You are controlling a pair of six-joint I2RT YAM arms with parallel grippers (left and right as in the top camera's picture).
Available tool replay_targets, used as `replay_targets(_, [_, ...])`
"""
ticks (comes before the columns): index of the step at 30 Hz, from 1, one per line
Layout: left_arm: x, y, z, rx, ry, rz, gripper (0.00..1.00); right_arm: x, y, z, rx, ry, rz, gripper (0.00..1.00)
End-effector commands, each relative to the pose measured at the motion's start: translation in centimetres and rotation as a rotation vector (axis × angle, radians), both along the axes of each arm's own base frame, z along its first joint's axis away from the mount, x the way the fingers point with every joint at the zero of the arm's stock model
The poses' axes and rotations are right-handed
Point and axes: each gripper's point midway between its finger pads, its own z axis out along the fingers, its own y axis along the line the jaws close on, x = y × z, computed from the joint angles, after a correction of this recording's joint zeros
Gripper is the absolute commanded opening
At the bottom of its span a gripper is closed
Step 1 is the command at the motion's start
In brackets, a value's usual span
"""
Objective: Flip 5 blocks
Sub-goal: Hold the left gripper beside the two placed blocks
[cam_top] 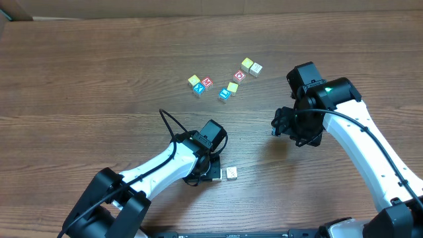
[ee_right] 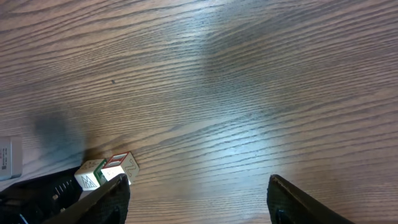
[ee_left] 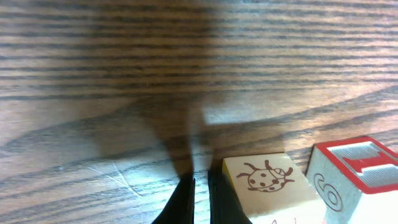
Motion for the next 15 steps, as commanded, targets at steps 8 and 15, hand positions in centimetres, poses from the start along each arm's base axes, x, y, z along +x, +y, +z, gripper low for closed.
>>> replay_targets(8, [-0.01, -0.55, 0.06, -0.022, 0.034, 0.096, 0.04, 0.45, 0.22, 1.08, 0.018, -0.039, 0.003, 0.72])
replay_targets(15, [0.26, -0.84, 0.1, -0.032, 0.036, 0.162, 0.04, 0.47, 0.23, 1.09, 0.018, -0.04, 0.007, 0.72])
